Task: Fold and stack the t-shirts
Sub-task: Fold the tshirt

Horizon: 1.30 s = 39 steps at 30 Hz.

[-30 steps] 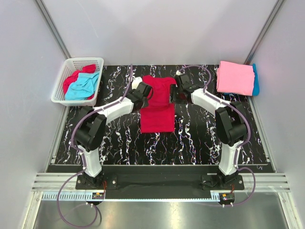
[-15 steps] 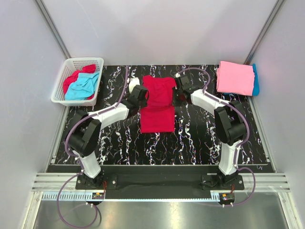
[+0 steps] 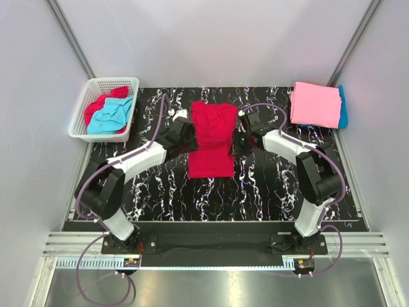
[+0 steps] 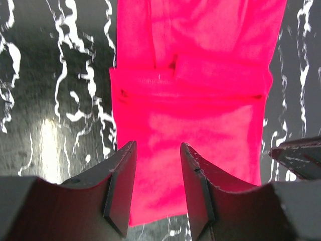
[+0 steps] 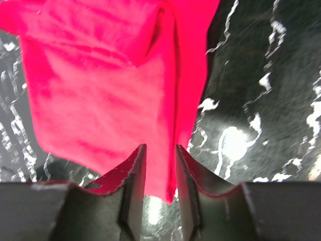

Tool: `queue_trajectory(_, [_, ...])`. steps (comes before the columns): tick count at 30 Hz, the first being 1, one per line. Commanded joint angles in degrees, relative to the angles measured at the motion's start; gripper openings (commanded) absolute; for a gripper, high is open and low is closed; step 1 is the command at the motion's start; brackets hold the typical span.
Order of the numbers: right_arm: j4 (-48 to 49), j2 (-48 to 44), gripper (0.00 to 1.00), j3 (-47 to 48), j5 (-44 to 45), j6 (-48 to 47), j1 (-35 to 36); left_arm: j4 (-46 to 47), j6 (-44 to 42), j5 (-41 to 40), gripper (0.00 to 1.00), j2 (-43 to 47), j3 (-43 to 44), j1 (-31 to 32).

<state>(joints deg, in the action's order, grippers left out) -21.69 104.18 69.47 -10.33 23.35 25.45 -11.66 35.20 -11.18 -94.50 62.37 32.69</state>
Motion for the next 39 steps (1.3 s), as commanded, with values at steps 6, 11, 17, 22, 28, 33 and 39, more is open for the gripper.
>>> queue_trajectory(6, [2.5,-3.0,0.39,-2.5,-5.4,1.4,0.5,-1.9,0.6,2.0,0.45,4.5,-1.6,0.1])
queue_trajectory(11, [2.8,-1.9,0.39,-2.7,-5.8,1.3,0.4,-2.5,0.2,0.4,0.45,5.3,-1.3,0.1])
queue_trajectory(17, [2.9,0.2,0.38,-2.7,-5.6,1.7,0.4,-3.5,0.1,-0.5,0.45,5.5,-0.7,-0.2])
queue_trajectory(22, [3.3,1.6,0.37,-2.7,-5.3,1.8,0.5,-3.9,0.0,-1.0,0.45,5.7,-0.4,-0.6])
queue_trajectory(28, [3.6,3.3,0.34,-1.9,-6.2,1.8,0.5,-4.2,0.0,-1.0,0.45,6.0,-0.3,-1.1])
queue_trajectory(33, [3.9,3.0,0.23,-2.5,-6.5,2.5,0.5,-4.3,0.0,-1.0,0.45,6.3,-0.4,-1.7])
queue_trajectory(39, [3.6,1.0,0.03,-3.1,-5.8,3.3,0.5,-4.4,0.1,-0.9,0.45,6.3,-0.7,-2.0])
